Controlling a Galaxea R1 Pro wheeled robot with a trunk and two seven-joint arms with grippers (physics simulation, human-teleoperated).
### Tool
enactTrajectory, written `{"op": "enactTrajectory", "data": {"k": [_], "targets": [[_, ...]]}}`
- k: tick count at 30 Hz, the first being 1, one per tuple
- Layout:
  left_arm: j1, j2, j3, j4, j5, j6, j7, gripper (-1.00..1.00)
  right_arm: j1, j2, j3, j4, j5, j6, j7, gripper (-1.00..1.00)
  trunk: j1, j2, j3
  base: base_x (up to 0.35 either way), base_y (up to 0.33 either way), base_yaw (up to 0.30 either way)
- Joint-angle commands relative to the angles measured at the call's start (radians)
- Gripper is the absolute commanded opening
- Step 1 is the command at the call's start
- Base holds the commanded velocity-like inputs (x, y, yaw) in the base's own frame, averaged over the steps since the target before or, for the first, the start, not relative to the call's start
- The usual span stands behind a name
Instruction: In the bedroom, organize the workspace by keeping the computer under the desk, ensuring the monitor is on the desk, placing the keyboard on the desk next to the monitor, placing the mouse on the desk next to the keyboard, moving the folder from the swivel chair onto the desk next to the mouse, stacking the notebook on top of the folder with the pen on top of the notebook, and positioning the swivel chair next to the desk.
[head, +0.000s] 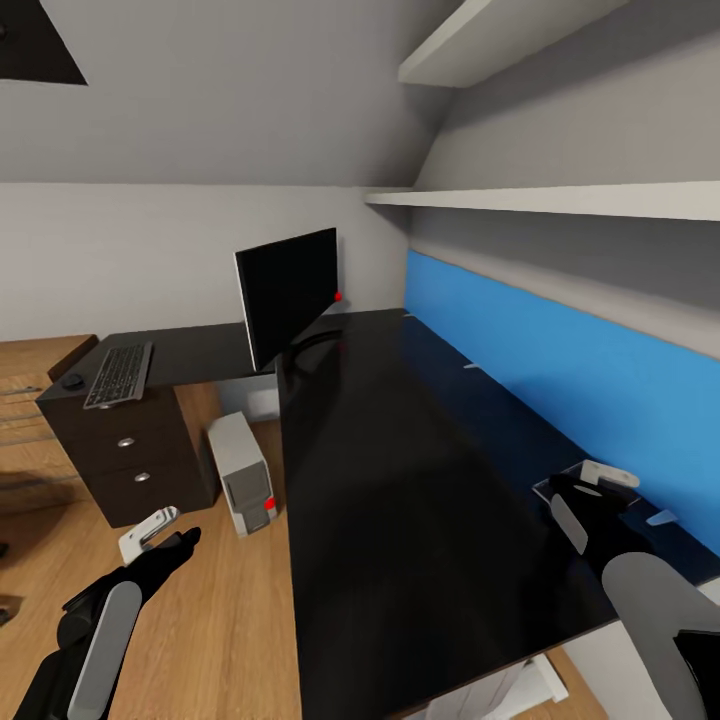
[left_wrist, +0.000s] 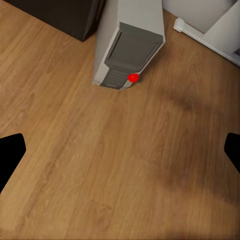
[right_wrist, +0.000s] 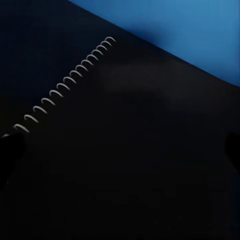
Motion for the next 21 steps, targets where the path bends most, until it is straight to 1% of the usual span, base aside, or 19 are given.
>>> {"op": "enactTrajectory", "data": {"k": [1,9,21], "targets": [[-0.001,0.0,0.0,-0.001,0.011,0.003,0.009,1.0,0.0,0.0,0.0,0.016,-0.019,0.006,-0.002,1.0,0.0,0.0,-0.001,-0.012,0.023,0.0],[-0.001,0.0,0.0,-0.001,0.011,0.003,0.009,1.0,0.0,0.0,0.0,0.016,-0.019,0.006,-0.001,1.0,0.0,0.0,-0.001,-0.003,0.059,0.0],[-0.001,0.0,0.0,0.0,0.011,0.003,0.009,1.0,0.0,0.0,0.0,0.016,-0.021,0.006,0.005,1.0,0.0,0.0,-0.001,0.0,0.007,0.0]]}}
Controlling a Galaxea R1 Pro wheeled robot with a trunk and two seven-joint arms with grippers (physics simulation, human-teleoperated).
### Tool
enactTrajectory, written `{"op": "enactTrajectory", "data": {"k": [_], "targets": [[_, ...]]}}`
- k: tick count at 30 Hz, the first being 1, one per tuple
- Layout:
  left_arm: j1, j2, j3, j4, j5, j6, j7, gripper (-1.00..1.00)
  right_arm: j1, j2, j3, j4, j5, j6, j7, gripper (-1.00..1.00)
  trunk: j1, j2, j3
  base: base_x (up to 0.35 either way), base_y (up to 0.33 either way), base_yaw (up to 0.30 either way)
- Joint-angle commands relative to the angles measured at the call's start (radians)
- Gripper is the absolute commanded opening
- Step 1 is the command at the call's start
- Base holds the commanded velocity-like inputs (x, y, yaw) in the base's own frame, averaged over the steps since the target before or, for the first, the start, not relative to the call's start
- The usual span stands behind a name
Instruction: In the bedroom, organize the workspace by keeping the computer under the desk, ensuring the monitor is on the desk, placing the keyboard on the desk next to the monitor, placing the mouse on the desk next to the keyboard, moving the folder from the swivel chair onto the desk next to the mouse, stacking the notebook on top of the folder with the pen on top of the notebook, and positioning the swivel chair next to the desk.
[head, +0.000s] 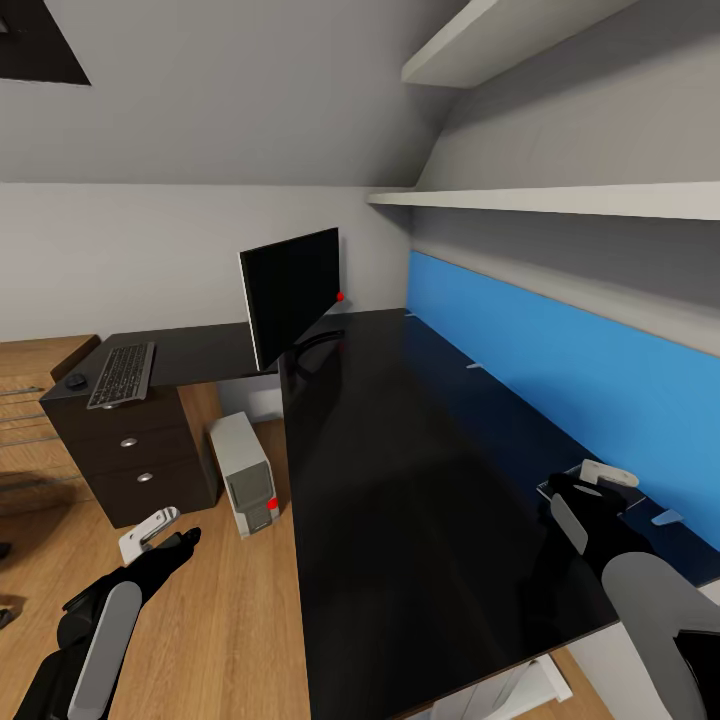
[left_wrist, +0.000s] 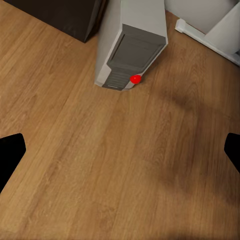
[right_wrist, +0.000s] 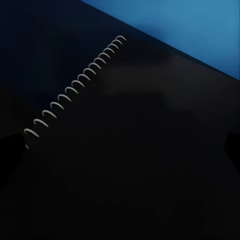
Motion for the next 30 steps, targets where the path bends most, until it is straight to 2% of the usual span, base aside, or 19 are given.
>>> {"op": "enactTrajectory", "data": {"k": [1,30], "targets": [[-0.001,0.0,0.0,-0.001,0.011,0.003,0.008,1.0,0.001,0.0,0.001,0.018,-0.021,0.004,-0.001,1.0,0.0,0.0,-0.001,0.0,0.0,0.0],[-0.001,-0.001,0.0,0.0,0.01,0.003,0.009,1.0,0.001,0.002,0.003,0.02,-0.022,0.004,0.0,1.0,0.0,0.0,-0.001,0.022,0.024,0.0]]}}
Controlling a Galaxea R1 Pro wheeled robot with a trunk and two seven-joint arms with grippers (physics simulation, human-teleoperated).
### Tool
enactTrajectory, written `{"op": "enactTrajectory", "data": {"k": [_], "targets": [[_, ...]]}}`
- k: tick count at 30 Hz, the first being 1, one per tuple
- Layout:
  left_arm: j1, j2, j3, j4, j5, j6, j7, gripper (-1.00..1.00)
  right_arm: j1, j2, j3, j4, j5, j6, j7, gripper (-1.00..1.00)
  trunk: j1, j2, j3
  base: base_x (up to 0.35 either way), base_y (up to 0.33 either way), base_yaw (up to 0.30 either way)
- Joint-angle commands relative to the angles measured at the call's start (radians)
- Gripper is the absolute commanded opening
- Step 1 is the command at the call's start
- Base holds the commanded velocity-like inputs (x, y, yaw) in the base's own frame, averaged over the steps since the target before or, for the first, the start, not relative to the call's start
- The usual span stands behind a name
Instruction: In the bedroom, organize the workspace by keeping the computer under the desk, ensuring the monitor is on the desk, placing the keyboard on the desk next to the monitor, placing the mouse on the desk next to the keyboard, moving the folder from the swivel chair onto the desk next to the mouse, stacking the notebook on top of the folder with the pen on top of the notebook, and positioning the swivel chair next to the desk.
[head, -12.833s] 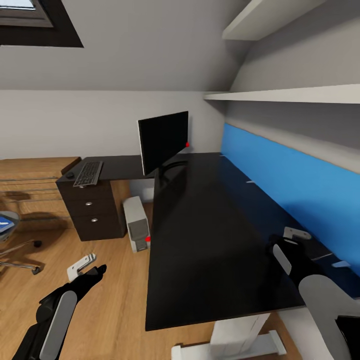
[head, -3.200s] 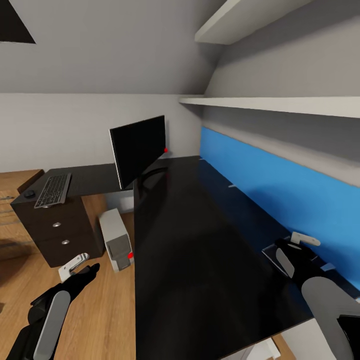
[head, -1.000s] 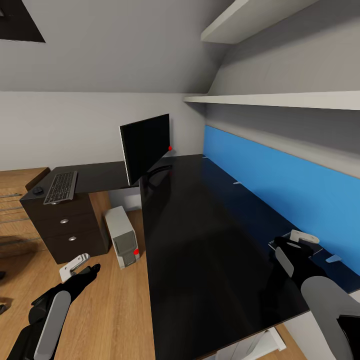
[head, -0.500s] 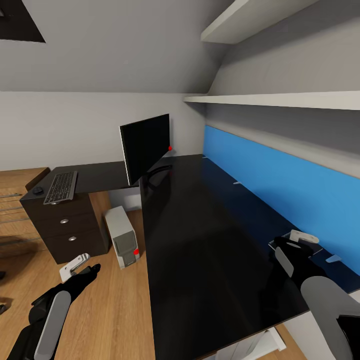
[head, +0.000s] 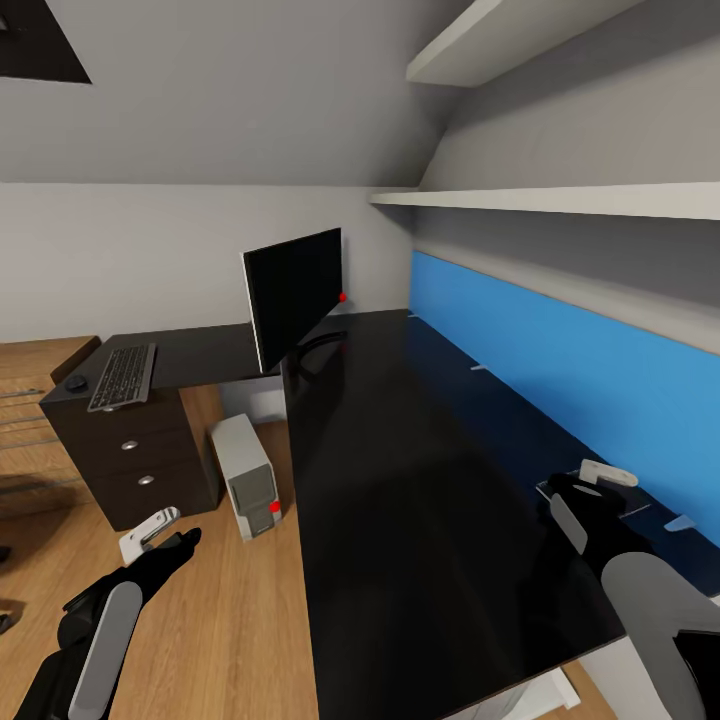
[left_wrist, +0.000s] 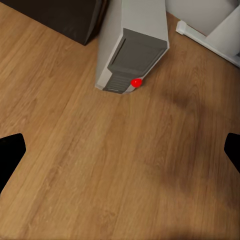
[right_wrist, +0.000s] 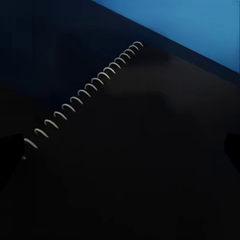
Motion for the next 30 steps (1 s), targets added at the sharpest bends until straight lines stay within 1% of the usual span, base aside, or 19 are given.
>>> {"op": "enactTrajectory", "data": {"k": [1,21,30], "targets": [[-0.001,0.0,-0.001,-0.001,0.01,0.003,0.009,1.0,0.001,0.0,0.001,0.021,-0.022,0.004,0.0,1.0,0.0,0.0,-0.001,0.01,0.011,0.0],[-0.001,0.0,-0.003,0.001,0.01,0.004,0.008,1.0,0.001,0.001,0.001,0.021,-0.022,0.004,0.001,1.0,0.0,0.0,-0.001,-0.001,0.001,0.0],[-0.001,0.0,-0.005,0.005,0.01,0.004,0.007,1.0,0.001,0.002,0.001,0.021,-0.022,0.005,0.001,1.0,0.0,0.0,-0.001,-0.159,0.08,0.0]]}}
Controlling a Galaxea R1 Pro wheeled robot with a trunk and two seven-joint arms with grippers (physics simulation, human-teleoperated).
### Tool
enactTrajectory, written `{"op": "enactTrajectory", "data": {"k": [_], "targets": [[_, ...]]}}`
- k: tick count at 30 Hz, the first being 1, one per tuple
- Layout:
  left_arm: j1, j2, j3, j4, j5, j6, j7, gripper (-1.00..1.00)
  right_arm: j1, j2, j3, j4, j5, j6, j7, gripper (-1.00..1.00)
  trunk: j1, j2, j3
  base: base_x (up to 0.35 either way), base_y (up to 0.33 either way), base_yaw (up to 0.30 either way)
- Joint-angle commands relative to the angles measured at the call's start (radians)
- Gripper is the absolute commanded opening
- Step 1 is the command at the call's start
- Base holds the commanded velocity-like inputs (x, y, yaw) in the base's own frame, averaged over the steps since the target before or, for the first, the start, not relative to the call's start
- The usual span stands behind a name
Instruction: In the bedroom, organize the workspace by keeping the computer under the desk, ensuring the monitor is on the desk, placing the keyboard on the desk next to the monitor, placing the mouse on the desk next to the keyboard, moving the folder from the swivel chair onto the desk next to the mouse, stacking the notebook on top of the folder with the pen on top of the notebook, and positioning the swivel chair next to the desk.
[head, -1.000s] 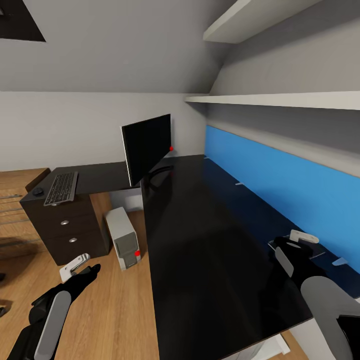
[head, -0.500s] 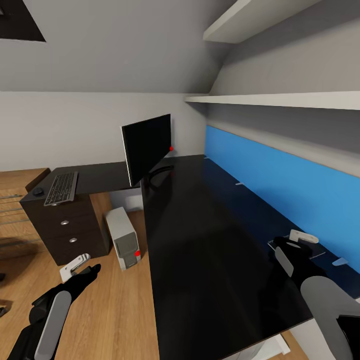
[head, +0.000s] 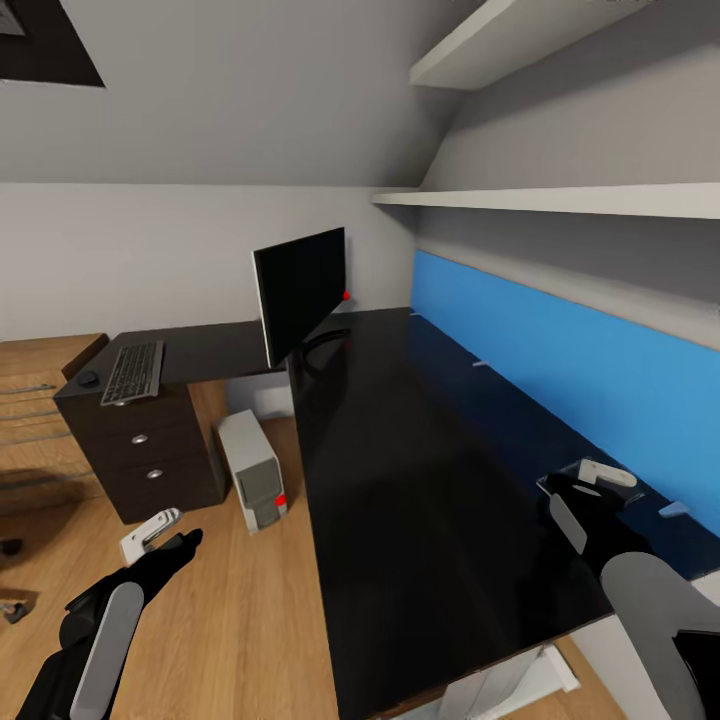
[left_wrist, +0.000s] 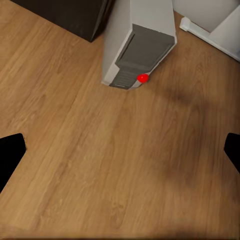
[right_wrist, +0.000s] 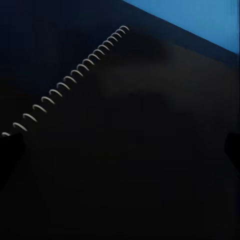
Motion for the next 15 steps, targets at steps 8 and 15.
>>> {"op": "enactTrajectory", "data": {"k": [8,15], "targets": [[-0.001,0.0,0.0,-0.001,0.011,0.003,0.009,1.0,0.0,0.0,0.002,0.02,-0.018,0.006,-0.003,1.0,0.0,0.0,-0.001,-0.043,0.021,0.0],[-0.001,0.0,0.0,-0.001,0.011,0.003,0.009,1.0,0.0,0.0,0.002,0.02,-0.018,0.009,-0.002,1.0,0.0,0.0,-0.001,-0.003,0.001,0.0]]}}
